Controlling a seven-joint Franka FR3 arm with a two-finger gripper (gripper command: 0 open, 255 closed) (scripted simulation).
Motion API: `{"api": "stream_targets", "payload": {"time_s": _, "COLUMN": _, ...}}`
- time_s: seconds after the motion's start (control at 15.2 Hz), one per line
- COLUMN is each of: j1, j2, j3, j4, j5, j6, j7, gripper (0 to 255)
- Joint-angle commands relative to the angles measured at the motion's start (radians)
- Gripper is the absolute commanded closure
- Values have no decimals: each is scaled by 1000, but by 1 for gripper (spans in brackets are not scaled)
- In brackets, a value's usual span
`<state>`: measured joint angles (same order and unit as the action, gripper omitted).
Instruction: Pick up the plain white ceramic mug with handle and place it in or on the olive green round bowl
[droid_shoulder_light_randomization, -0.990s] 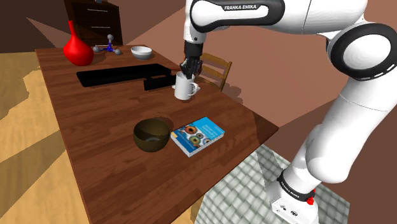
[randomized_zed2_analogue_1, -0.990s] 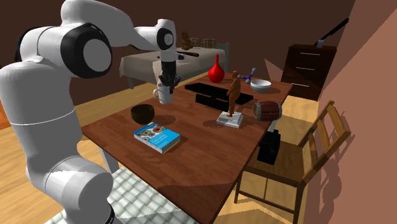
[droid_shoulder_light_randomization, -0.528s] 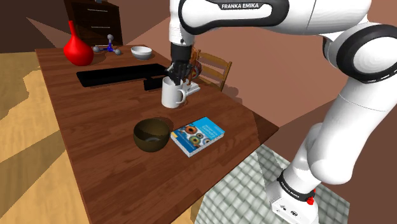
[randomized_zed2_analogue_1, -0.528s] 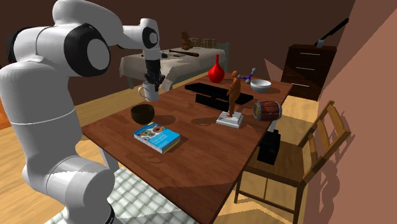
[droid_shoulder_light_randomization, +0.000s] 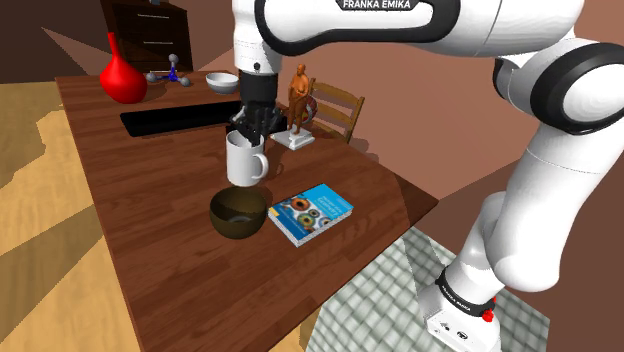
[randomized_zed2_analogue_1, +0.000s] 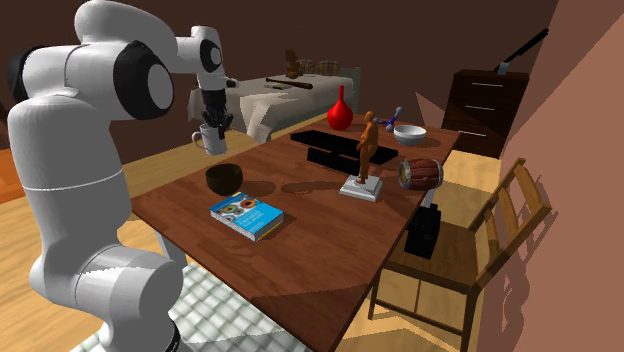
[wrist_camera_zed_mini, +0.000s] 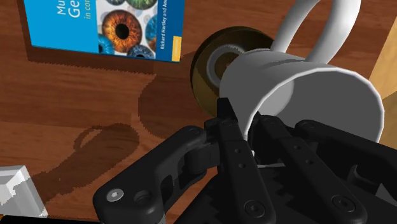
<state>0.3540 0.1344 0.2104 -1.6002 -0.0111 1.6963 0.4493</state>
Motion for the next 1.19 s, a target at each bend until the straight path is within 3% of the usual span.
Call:
{"api": "stream_targets", "payload": {"time_s": 0.0, "j1": 7, "j2": 6, "j3": 5, "j4": -14, "j5": -1, "j6": 20, "j7": 13, "gripper": 255}}
{"api": "stream_targets", "payload": {"time_s": 1.12, "j1": 6, "j2": 27, "j3": 3, "j4": -204, "j5": -7, "j6": 230, "j7": 15, "gripper": 255}}
